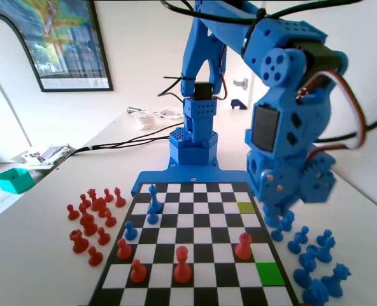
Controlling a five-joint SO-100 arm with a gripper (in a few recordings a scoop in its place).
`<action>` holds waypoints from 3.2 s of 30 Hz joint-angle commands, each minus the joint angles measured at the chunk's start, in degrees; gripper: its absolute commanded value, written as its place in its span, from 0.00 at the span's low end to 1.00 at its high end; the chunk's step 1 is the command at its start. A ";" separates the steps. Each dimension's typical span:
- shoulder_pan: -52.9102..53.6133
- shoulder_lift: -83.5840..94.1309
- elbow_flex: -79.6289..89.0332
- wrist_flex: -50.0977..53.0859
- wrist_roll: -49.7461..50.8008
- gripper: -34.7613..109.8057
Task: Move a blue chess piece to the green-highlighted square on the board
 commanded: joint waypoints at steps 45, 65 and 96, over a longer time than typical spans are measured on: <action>3.96 -18.02 -24.61 2.72 5.80 0.32; 1.32 -9.93 -22.94 6.59 7.38 0.36; 5.36 35.60 -11.60 31.38 -14.94 0.25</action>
